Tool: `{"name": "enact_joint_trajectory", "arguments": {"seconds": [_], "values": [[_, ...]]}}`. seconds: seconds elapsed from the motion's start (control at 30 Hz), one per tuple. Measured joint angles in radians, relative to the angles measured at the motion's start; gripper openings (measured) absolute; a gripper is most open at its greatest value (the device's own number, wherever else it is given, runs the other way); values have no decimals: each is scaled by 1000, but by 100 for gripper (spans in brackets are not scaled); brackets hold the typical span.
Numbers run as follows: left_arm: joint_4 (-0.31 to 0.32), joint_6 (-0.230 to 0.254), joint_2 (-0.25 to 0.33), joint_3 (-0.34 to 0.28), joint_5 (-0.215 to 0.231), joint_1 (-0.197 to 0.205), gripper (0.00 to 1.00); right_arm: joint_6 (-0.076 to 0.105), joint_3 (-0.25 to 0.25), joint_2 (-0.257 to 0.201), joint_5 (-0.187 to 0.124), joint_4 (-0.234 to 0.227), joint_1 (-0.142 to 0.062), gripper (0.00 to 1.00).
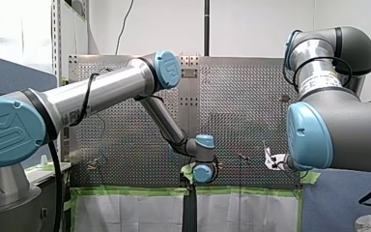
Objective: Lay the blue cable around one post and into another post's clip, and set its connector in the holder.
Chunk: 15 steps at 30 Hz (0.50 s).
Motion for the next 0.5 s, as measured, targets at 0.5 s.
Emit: {"name": "enact_joint_trajectory", "arguments": {"seconds": [0.5], "values": [[31, 1, 0, 0, 29, 19, 7, 3, -7, 0, 1, -7, -4, 0]]}}
